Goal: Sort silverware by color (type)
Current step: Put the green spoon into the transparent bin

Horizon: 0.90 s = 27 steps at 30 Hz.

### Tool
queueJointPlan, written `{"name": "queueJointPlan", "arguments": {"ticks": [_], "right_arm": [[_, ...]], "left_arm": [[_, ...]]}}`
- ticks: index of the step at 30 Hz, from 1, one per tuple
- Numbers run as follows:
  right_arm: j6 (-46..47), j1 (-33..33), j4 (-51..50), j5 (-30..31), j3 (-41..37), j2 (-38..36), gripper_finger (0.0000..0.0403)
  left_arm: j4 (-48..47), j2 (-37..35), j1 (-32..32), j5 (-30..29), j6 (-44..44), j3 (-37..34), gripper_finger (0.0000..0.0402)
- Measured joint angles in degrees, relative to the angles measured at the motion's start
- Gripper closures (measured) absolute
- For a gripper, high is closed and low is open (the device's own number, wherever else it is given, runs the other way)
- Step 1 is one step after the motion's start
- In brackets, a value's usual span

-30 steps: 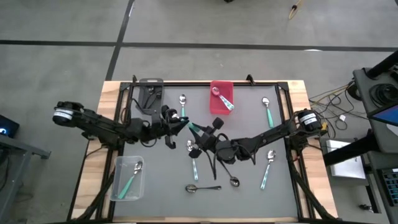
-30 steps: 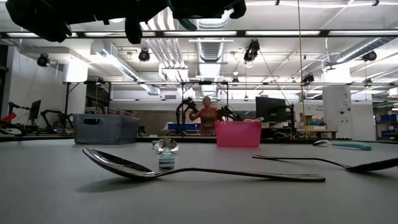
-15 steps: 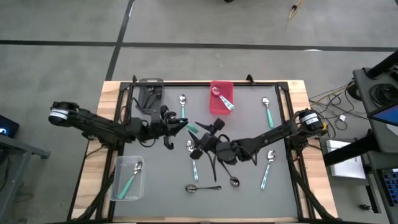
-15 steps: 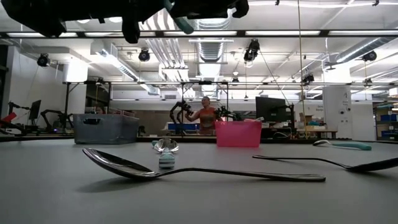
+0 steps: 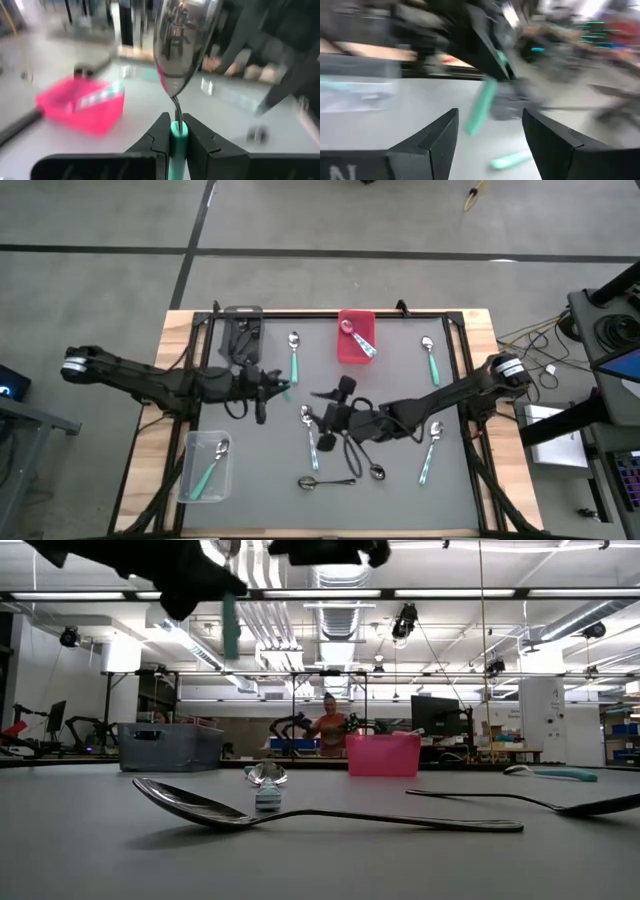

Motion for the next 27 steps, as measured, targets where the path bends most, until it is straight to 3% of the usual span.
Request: {"name": "queueJointPlan", "arguments": {"ticks": [3,7,12,22,27], "right_arm": [[0.7,-1.1,-2.7,-9.7,0.0,-2.1,0.0191],[0.7,-3.0,-1.9,-15.7,0.0,-3.0,0.0191],[0.5,-5.3,1.7,-24.6,0.0,-2.2,0.0191],[-1.0,-5.9,6.3,-27.6,-0.1,-0.9,0.0194],[-0.8,-5.7,6.9,-29.4,-0.1,-0.9,0.0221]], "left_arm": [[-6.8,0.8,-1.1,2.3,0.0,1.7,0.0385],[-4.9,4.0,-2.9,7.9,1.7,2.5,0.0385],[-4.7,9.2,-4.8,8.6,2.8,4.8,0.0385],[-4.7,18.1,-6.4,12.0,7.0,11.7,0.0385],[-5.3,19.8,-6.4,12.0,7.9,13.1,0.0386]]}}
